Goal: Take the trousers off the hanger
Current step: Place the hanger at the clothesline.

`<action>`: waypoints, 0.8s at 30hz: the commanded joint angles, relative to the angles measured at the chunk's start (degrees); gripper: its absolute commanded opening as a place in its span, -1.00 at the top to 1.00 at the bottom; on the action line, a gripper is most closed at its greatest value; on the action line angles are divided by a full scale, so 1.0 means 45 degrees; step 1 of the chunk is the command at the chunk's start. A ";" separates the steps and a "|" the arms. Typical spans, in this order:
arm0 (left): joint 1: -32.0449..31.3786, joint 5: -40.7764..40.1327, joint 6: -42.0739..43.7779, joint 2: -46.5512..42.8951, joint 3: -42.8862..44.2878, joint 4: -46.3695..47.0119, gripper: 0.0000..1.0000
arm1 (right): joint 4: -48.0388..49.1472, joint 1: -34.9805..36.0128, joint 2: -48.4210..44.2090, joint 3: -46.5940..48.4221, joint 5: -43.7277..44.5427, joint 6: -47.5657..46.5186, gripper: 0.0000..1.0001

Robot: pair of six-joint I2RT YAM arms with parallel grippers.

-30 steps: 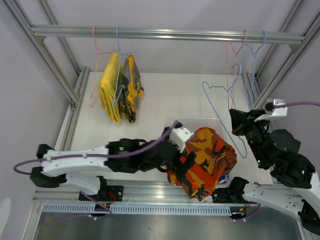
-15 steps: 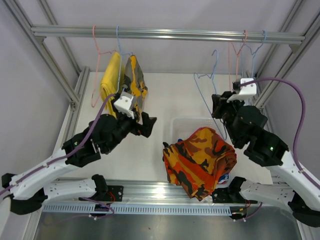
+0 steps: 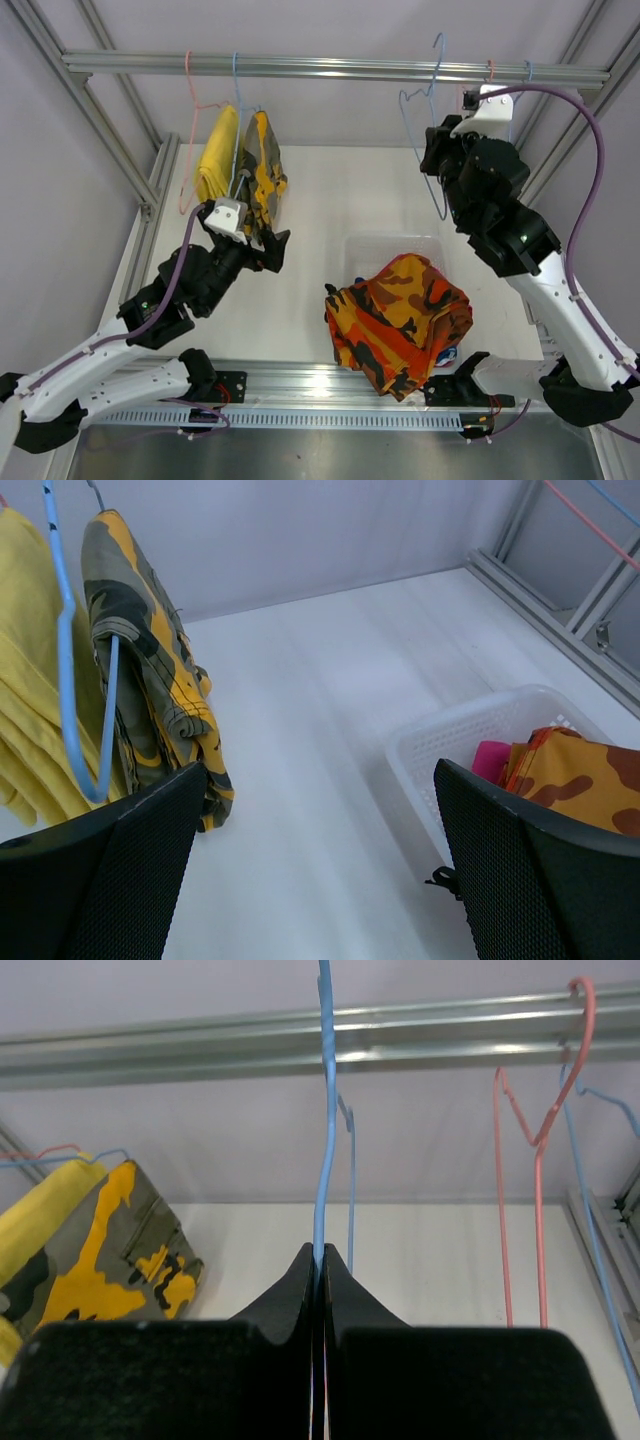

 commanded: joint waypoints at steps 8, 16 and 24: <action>0.0073 -0.0284 0.0484 -0.0368 -0.0110 0.0774 -0.99 | 0.0810 -0.2828 0.0902 -0.0113 -0.2971 0.0955 1.00; 0.0093 -0.0186 0.0503 -0.0290 -0.0110 0.0716 -0.99 | 0.1455 -0.4255 0.0883 -0.2453 -0.4340 0.1814 1.00; 0.0073 -0.0186 0.0562 -0.0251 -0.0110 0.0735 -0.99 | 0.1788 -0.4255 0.0122 -0.3784 -0.4867 0.2087 0.68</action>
